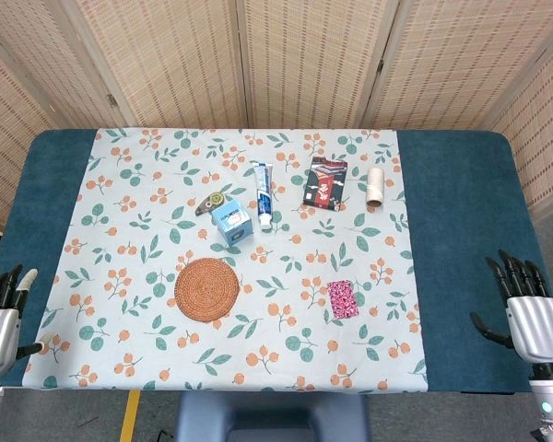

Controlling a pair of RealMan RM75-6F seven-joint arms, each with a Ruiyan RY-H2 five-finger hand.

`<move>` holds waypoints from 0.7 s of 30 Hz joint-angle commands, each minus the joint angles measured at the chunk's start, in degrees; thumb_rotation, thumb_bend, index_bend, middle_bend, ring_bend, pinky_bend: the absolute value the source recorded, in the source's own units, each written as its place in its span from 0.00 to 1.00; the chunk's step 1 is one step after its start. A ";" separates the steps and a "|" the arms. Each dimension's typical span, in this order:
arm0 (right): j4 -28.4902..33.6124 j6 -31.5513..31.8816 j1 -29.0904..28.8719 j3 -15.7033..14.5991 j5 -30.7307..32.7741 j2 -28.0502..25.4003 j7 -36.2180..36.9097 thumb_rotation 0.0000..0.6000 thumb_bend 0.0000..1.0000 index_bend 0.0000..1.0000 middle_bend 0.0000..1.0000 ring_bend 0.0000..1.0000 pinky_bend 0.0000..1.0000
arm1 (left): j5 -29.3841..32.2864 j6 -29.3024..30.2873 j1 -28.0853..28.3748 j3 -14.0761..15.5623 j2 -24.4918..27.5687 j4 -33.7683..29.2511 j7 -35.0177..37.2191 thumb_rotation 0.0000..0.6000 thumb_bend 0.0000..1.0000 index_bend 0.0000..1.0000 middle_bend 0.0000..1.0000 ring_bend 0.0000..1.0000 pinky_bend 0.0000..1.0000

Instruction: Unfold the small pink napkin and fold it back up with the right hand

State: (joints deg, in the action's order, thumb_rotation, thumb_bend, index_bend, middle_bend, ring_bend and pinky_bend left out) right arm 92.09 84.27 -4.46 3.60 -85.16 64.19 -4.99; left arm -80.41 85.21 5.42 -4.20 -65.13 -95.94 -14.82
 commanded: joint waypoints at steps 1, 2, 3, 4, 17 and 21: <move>-0.09 -0.25 -0.13 0.24 0.42 -0.03 0.11 0.77 0.34 0.00 0.01 0.00 0.00 | -0.60 0.43 0.14 -0.15 -0.76 0.95 0.41 1.00 0.17 0.06 0.00 0.00 0.00; -0.11 -0.26 -0.15 0.28 0.43 -0.05 0.18 0.77 0.34 0.00 0.01 0.00 0.00 | -0.64 0.47 0.14 -0.14 -0.89 1.13 0.38 1.00 0.17 0.06 0.00 0.00 0.00; -0.13 -0.22 -0.16 0.29 0.38 -0.06 0.21 0.77 0.34 0.00 0.01 0.00 0.00 | -0.70 0.51 0.12 -0.11 -0.95 1.20 0.39 1.00 0.17 0.06 0.00 0.00 0.00; -0.14 -0.21 -0.16 0.27 0.32 -0.08 0.18 0.78 0.34 0.00 0.01 0.00 0.00 | -0.76 0.59 0.10 -0.10 -0.96 1.24 0.43 1.00 0.17 0.06 0.00 0.00 0.00; 0.35 -2.05 -0.99 -0.82 -1.50 -0.98 3.89 0.78 0.34 0.00 0.02 0.00 0.00 | -0.85 1.03 -0.28 0.08 -0.40 0.45 0.15 1.00 0.17 0.06 0.00 0.00 0.00; 0.45 -2.34 -1.29 -0.97 -2.05 -1.00 4.88 0.78 0.34 0.00 0.03 0.00 0.00 | -0.79 1.07 -0.45 0.20 -0.34 0.37 0.23 1.00 0.17 0.06 0.00 0.00 0.00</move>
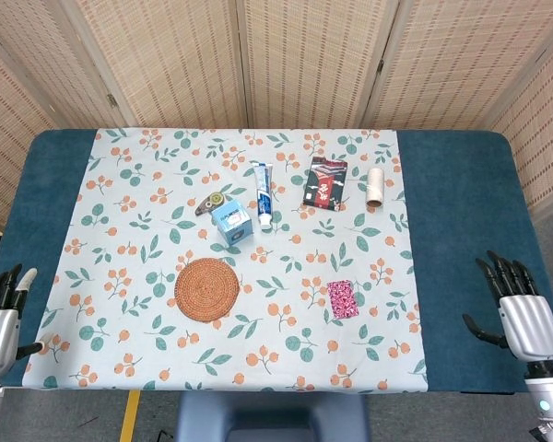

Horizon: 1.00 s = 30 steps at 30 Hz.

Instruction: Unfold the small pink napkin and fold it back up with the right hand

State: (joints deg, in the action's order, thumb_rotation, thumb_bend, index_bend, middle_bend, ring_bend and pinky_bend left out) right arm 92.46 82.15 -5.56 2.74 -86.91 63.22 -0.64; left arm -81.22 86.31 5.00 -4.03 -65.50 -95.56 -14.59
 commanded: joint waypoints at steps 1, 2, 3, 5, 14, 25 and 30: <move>0.12 -0.35 -0.30 -0.17 -0.48 -0.02 0.86 0.78 0.34 0.01 0.03 0.00 0.00 | 0.02 -0.01 -0.05 0.05 0.02 0.01 0.01 1.00 0.17 0.06 0.00 0.00 0.00; 0.20 -0.58 -0.48 -0.25 -0.72 -0.01 1.18 0.78 0.34 0.02 0.03 0.00 0.00 | 0.01 0.02 -0.08 0.06 0.00 0.03 0.06 1.00 0.17 0.07 0.00 0.00 0.00; 0.31 -0.81 -0.66 -0.31 -0.92 0.00 1.31 0.78 0.34 0.04 0.03 0.00 0.00 | 0.02 0.03 -0.11 0.08 0.00 0.04 0.08 1.00 0.17 0.07 0.00 0.00 0.00; 0.55 -1.47 -1.23 -0.49 -1.55 0.06 1.27 0.77 0.34 0.08 0.03 0.00 0.00 | -0.05 0.14 -0.19 0.12 0.01 0.08 0.16 1.00 0.17 0.07 0.00 0.00 0.00; 2.63 -7.63 -6.18 -0.57 -3.77 2.53 7.79 0.77 0.34 0.25 0.03 0.00 0.00 | -0.43 -0.18 -0.46 0.68 -0.08 0.90 1.44 1.00 0.17 0.08 0.00 0.01 0.00; 3.35 -20.27 -15.26 1.44 -0.58 8.12 6.59 0.70 0.34 0.29 0.04 0.00 0.00 | -0.58 -0.55 -1.12 1.54 -0.07 2.33 2.96 1.00 0.17 0.10 0.00 0.04 0.00; 1.58 -24.48 -18.32 1.59 1.17 11.72 4.59 0.69 0.34 0.31 0.04 0.00 0.00 | -0.88 0.09 -1.63 1.68 0.46 2.26 3.60 1.00 0.17 0.10 0.00 0.04 0.00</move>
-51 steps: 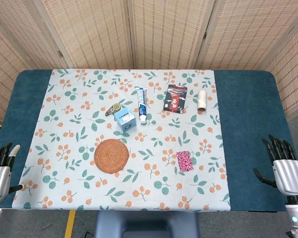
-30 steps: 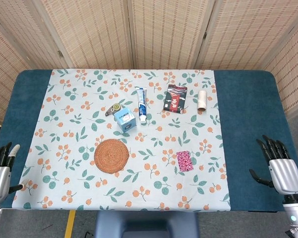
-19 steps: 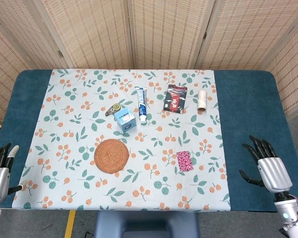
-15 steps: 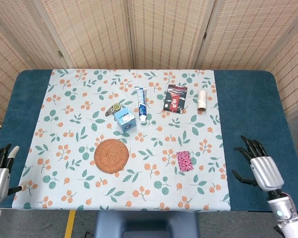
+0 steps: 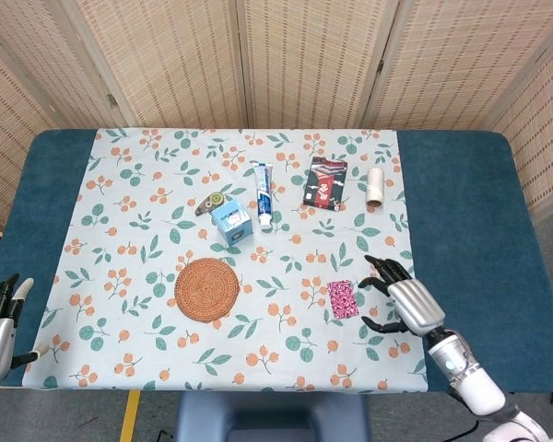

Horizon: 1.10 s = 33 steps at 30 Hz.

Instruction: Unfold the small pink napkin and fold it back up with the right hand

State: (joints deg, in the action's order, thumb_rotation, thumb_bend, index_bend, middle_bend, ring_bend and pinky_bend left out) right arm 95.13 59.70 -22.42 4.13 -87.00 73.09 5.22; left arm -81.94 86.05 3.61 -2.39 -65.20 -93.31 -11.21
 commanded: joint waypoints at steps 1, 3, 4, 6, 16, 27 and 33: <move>-1.45 -2.75 -1.88 0.17 1.73 2.36 -1.61 0.69 0.34 0.32 0.04 0.00 0.00 | -0.22 0.52 -0.36 0.07 0.23 0.00 0.38 1.00 0.17 0.10 0.00 0.04 0.00; -2.28 -4.33 -2.81 0.11 2.80 3.34 -2.33 0.67 0.34 0.32 0.04 0.00 0.00 | -0.28 0.86 -0.62 0.12 0.26 0.09 0.48 1.00 0.17 0.10 0.00 0.04 0.00; -2.65 -4.93 -3.17 0.08 3.22 3.73 -2.62 0.65 0.34 0.32 0.04 0.00 0.00 | -0.28 0.93 -0.71 0.14 0.23 0.13 0.47 1.00 0.17 0.10 0.00 0.04 0.00; -3.50 -6.08 -3.94 -0.05 3.93 4.60 -3.13 0.61 0.34 0.32 0.04 0.00 0.00 | -0.28 0.99 -0.84 0.22 0.12 0.29 0.32 1.00 0.17 0.10 0.00 0.04 0.00; -7.75 -7.47 -5.06 -1.37 5.83 7.97 -5.49 0.55 0.33 0.36 0.07 0.00 0.00 | -0.77 0.84 -0.85 0.30 -0.02 0.47 0.51 1.00 0.17 0.11 0.00 0.04 0.00; -11.05 -7.78 -6.21 -1.34 6.82 10.46 -6.28 0.55 0.33 0.37 0.08 0.00 0.00 | -0.79 0.26 -0.75 0.36 -0.12 0.82 0.79 1.00 0.17 0.11 0.00 0.04 0.00; -12.15 -8.63 -6.94 -1.47 7.72 11.46 -7.01 0.54 0.33 0.37 0.07 0.00 0.00 | -0.46 -0.16 -0.80 0.41 -0.19 1.09 0.93 1.00 0.17 0.11 0.00 0.04 0.00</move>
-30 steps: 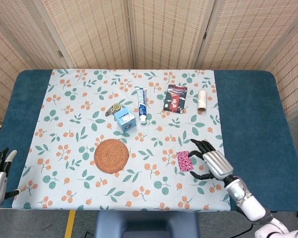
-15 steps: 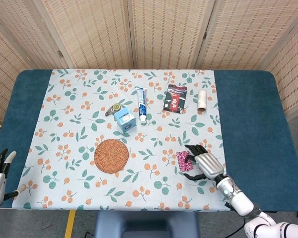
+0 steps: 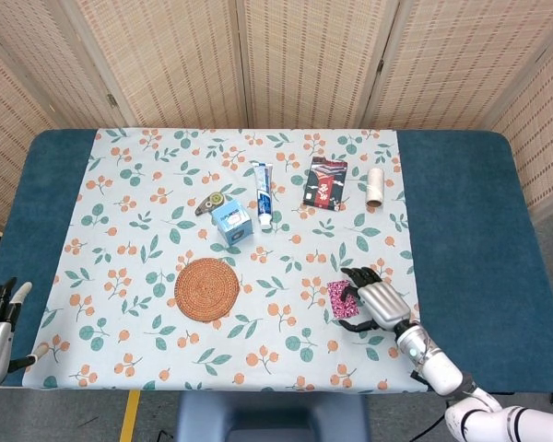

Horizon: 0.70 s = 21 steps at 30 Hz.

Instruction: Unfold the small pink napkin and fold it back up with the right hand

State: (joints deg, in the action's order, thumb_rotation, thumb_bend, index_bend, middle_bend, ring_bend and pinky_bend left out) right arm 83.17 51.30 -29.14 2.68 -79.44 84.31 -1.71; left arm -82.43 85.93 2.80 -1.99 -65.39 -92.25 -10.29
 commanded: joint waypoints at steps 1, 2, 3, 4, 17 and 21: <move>-0.35 -0.42 -0.39 -0.07 0.24 0.46 -0.16 0.54 0.33 0.37 0.07 0.00 0.00 | 0.05 -0.05 0.00 -0.01 -0.01 0.05 0.03 1.00 0.17 0.11 0.00 0.05 0.00; -0.47 -0.51 -0.51 -0.10 0.27 0.65 -0.19 0.54 0.33 0.37 0.07 0.00 0.00 | 0.03 -0.04 0.00 -0.03 -0.02 0.05 0.09 1.00 0.17 0.11 0.00 0.05 0.00; -0.55 -0.63 -0.63 -0.13 0.31 0.80 -0.18 0.55 0.33 0.37 0.07 0.00 0.00 | 0.00 -0.03 0.01 -0.06 -0.02 0.06 0.16 1.00 0.17 0.11 0.00 0.04 0.00; -0.63 -0.70 -0.74 -0.15 0.32 0.92 -0.21 0.54 0.33 0.37 0.07 0.00 0.00 | -0.02 -0.03 0.01 -0.06 -0.01 0.08 0.19 1.00 0.17 0.11 0.00 0.04 0.00; -1.99 -0.34 -0.57 -0.96 1.68 0.90 -1.54 0.54 0.33 0.37 0.07 0.00 0.00 | -0.03 -0.11 -0.05 -0.09 0.00 0.14 0.17 1.00 0.17 0.11 0.00 0.04 0.00; -2.27 0.13 0.25 -1.36 2.76 -0.04 -2.04 0.54 0.33 0.37 0.07 0.00 0.00 | -0.13 -0.13 -0.04 -0.06 -0.01 0.09 0.06 1.00 0.17 0.11 0.00 0.05 0.00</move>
State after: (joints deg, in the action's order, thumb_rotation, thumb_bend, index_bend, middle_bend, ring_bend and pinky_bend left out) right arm 80.99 51.30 -29.06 1.43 -76.87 84.46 -3.63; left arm -82.57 85.81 2.77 -2.05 -65.40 -92.16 -10.23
